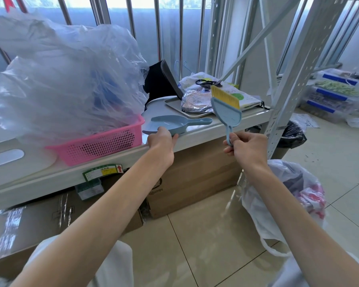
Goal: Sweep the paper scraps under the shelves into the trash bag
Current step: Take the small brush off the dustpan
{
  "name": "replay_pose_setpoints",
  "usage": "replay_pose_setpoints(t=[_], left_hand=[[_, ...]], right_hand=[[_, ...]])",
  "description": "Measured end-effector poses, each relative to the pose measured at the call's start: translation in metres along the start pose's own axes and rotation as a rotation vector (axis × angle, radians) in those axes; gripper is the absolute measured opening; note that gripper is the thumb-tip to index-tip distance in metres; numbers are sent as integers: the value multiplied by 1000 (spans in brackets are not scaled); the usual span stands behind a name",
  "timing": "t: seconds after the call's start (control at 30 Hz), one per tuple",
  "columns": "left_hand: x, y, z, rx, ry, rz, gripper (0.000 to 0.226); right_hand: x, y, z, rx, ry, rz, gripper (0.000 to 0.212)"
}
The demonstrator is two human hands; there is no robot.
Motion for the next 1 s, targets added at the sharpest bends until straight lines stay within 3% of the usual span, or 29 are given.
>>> replay_pose_setpoints(t=[0.4, 0.53, 0.73, 1.0], left_hand=[[3, -2, -4, 116, -78, -29, 46], [3, -1, -5, 142, -133, -64, 37], [-8, -15, -5, 187, -206, -148, 23], [-8, -27, -7, 113, -250, -252, 27]], right_hand=[[-2, -3, 10, -111, -29, -93, 10], [-2, -2, 10, -150, -23, -118, 11], [1, 3, 12, -133, -31, -85, 11], [0, 15, 11, -135, -47, -53, 11]])
Point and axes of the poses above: each hand's wrist, its own x-axis towards the middle knuckle, its own z-axis out of the palm, y = z × x, the point moved 7 cm from there along x, towards the middle knuckle, and after that the axes turned 4 degrees about z, right-handed, at the moved point
